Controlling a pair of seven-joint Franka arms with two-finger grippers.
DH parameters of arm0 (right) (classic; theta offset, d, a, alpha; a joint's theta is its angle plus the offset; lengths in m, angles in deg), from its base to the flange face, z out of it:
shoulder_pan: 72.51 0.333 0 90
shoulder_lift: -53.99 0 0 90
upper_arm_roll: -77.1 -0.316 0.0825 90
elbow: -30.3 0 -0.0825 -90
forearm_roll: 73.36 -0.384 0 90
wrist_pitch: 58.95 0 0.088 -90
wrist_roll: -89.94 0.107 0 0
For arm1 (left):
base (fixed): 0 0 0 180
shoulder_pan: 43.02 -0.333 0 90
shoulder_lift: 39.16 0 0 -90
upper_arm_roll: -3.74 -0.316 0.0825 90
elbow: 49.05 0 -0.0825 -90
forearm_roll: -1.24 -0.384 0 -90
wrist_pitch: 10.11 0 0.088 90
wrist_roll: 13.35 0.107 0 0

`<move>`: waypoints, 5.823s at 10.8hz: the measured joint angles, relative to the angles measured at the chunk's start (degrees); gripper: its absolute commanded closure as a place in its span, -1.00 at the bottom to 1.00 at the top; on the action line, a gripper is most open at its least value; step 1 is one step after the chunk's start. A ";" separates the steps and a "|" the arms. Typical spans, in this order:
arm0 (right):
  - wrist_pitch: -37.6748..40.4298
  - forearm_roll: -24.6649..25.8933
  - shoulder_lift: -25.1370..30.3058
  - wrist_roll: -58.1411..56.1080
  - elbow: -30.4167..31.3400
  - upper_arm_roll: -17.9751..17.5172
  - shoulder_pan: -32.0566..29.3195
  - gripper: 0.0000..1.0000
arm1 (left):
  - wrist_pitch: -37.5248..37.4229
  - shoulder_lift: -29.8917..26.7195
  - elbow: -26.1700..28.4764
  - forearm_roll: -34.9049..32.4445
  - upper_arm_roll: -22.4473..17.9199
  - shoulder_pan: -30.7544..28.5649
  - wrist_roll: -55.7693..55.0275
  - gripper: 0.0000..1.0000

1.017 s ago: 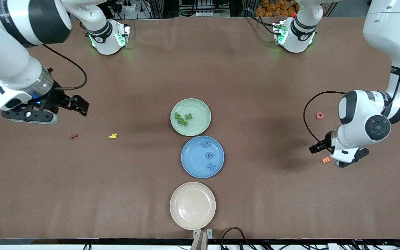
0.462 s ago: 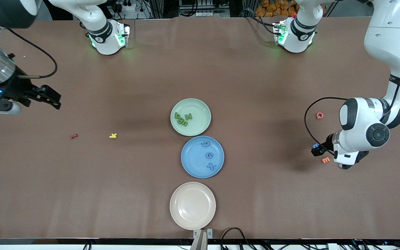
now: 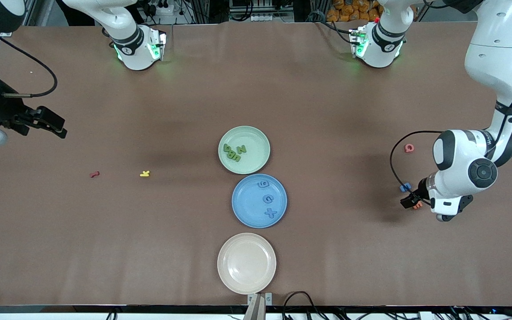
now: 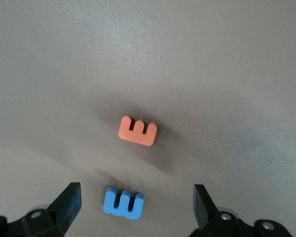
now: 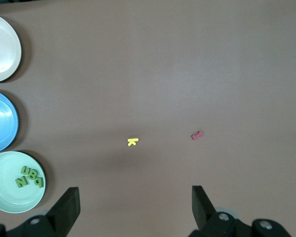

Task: Sort letters by color into matching plates
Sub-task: 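Lower the left gripper onto the blue w and grasp it, then carry the blue w with the left gripper to the blue plate, then open the left gripper to drop the w on the blue plate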

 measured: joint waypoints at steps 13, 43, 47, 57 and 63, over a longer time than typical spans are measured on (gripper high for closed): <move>3.15 -0.77 1.27 -1.12 -1.06 1.05 -0.77 -1.00 | 6.57 -0.37 6.58 -3.24 0.24 -0.98 0.09 -1.00; 3.96 -0.78 2.43 -1.14 0.48 1.06 -0.77 -1.00 | 8.02 -3.84 1.22 -3.24 13.18 1.17 -8.67 1.00; 3.94 -0.78 2.43 -1.14 0.49 1.06 -0.77 -1.00 | 7.95 -1.97 -3.18 -3.24 13.70 11.34 -20.66 1.00; 3.92 -0.78 2.42 -1.15 0.56 1.02 -0.76 -1.00 | 20.21 5.76 -12.09 -3.24 5.86 33.39 -35.32 1.00; 3.87 -0.78 2.42 -1.15 0.56 1.03 -0.77 -1.00 | 23.04 6.61 -14.68 -3.24 1.55 38.24 -40.12 -1.00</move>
